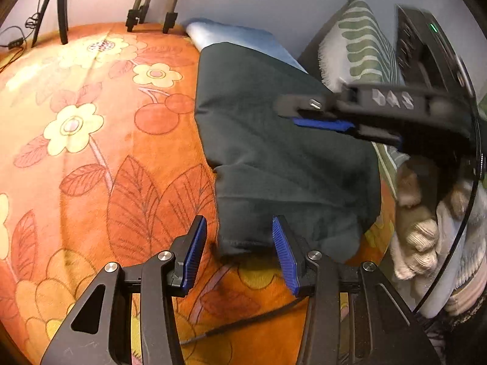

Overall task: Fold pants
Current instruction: 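Move both grippers to the end of the folded pants bundle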

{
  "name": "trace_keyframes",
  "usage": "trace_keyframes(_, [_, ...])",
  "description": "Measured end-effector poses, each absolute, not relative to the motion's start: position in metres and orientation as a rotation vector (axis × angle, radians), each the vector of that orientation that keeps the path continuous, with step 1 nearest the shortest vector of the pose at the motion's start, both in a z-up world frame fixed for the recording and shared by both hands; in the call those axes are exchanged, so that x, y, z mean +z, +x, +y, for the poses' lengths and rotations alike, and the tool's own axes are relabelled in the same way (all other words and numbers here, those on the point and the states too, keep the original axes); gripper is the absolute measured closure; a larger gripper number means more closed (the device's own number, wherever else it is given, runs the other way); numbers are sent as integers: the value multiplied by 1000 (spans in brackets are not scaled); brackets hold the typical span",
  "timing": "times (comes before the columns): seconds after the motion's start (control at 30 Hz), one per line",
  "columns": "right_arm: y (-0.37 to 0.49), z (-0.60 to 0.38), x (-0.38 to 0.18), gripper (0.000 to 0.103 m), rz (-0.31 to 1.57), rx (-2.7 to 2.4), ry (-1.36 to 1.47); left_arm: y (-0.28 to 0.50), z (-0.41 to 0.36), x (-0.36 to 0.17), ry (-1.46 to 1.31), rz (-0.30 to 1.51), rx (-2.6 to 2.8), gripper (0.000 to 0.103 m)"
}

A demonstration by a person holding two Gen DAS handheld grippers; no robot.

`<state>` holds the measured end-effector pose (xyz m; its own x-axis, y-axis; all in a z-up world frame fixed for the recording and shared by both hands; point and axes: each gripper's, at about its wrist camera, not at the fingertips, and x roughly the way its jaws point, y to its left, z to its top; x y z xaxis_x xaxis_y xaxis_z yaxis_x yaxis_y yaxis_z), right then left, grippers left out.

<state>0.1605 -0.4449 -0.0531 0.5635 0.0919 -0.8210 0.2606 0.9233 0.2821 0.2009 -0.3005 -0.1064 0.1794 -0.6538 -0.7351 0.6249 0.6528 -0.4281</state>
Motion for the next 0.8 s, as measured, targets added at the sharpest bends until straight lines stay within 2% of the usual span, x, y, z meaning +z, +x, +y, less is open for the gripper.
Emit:
trace_keyframes(0.07, [173,-441,-54,72,979,-93,394,202,-301,-108,-51,1059,-908,60])
trace_keyframes(0.1, [179,-439,-55,72,984,-92,389,203,-301,-108,-60,1063,-913,63])
trace_keyframes(0.13, [184,-437,-57,72,991,-94,387,204,-301,-109,-69,1063,-921,69])
trace_keyframes(0.17, [188,-437,-59,72,998,-96,387,203,-303,-109,-62,1060,-924,82])
trace_keyframes(0.2, [190,-436,-61,72,1005,-99,387,201,-303,-108,-47,1051,-922,89])
trace_keyframes(0.27, [195,-436,-66,72,1023,-110,384,196,-302,-104,-45,1035,-935,93])
trace_keyframes(0.6, [200,-448,-91,72,1072,-151,385,174,-292,-99,-22,1050,-961,96])
trace_keyframes(0.8, [182,-461,-68,71,1014,-132,429,168,-272,-90,-11,1040,-954,95])
